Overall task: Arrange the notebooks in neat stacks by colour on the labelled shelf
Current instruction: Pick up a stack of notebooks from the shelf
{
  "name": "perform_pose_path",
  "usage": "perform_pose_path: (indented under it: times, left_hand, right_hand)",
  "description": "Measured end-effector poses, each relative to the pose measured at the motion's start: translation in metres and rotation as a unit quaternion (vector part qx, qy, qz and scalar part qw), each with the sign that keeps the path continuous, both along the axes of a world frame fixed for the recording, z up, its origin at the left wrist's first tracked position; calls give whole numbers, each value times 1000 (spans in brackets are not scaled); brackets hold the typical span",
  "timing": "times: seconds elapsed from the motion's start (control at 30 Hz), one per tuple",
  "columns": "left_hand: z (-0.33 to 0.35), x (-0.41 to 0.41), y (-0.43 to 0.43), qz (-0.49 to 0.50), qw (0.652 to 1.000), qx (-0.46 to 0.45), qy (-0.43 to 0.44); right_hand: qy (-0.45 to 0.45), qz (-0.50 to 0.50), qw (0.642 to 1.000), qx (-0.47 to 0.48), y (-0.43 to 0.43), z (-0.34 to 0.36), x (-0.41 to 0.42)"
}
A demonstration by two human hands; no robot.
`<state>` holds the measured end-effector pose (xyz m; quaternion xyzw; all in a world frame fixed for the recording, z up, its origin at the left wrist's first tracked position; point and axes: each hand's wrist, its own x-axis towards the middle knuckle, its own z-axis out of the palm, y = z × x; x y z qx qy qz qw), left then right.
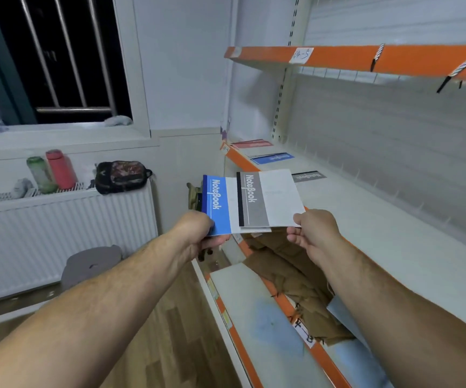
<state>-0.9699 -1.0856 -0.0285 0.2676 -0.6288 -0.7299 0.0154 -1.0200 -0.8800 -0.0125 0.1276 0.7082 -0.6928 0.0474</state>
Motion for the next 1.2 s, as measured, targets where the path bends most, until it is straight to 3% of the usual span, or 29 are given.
perform_pose_path:
  times: [0.47, 0.73, 0.93, 1.2]
  left_hand:
    - [9, -206, -115, -105, 994, -25, -8]
    - [5, -318, -90, -181, 982, -58, -22]
    - [16, -381, -63, -243, 961, -131, -21]
    - [9, -454, -33, -324, 939, -110, -31]
  right_hand:
    - [-1, -95, 995, 14, -101, 5, -163]
    - [-2, -137, 991, 6, -78, 7, -250]
    - [4, -172, 985, -8, -58, 2, -301]
    - [14, -254, 967, 13, -30, 0, -333]
